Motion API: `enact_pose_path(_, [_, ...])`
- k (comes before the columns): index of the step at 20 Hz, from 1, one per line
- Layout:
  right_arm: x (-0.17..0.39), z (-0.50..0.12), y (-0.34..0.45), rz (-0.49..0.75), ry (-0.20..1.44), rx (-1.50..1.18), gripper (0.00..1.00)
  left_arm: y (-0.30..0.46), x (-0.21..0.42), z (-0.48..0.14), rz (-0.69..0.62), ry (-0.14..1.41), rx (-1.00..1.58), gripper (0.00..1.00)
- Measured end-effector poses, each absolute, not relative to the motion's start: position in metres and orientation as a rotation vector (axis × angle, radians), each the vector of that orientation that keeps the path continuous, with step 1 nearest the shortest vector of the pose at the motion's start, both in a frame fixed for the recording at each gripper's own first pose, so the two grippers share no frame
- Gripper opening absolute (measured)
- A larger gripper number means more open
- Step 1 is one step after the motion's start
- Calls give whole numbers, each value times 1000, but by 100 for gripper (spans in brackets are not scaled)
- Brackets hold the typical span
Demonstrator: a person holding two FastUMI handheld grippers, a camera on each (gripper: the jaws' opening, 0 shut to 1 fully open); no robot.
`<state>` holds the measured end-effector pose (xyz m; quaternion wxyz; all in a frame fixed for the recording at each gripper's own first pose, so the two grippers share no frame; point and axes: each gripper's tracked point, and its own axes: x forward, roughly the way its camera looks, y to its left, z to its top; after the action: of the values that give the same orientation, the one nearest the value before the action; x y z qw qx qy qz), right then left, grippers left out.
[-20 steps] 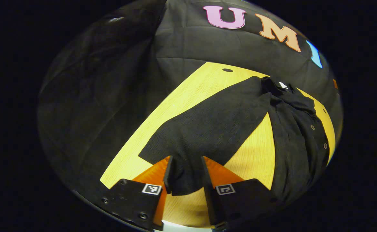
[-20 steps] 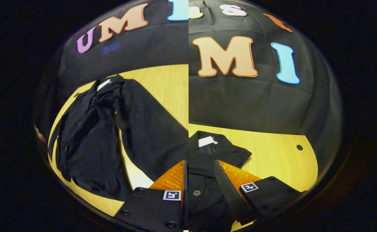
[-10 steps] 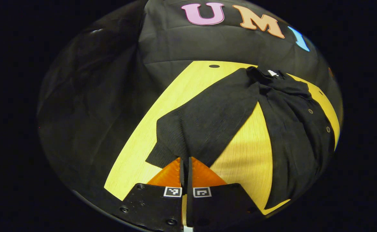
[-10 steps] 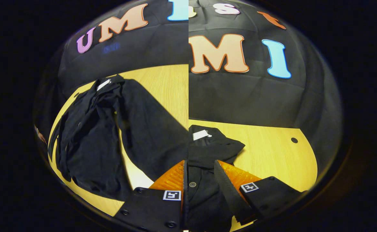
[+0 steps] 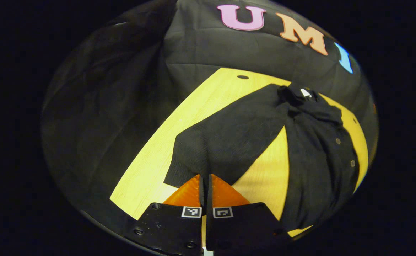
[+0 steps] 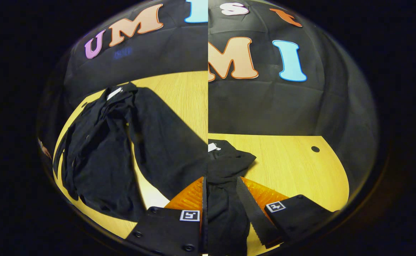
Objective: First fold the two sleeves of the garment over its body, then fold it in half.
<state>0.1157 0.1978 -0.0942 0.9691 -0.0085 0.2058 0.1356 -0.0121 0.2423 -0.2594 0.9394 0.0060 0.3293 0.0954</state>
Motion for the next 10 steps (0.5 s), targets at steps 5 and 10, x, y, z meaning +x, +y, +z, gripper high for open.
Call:
enact_pose_path(5, [118, -95, 187, 275, 418, -6, 53, 220, 1, -218, 167, 608, 48, 0])
enact_pose_path(10, [114, -108, 174, 276, 439, 0, 53, 160, 43, -168, 52, 488, 182, 0])
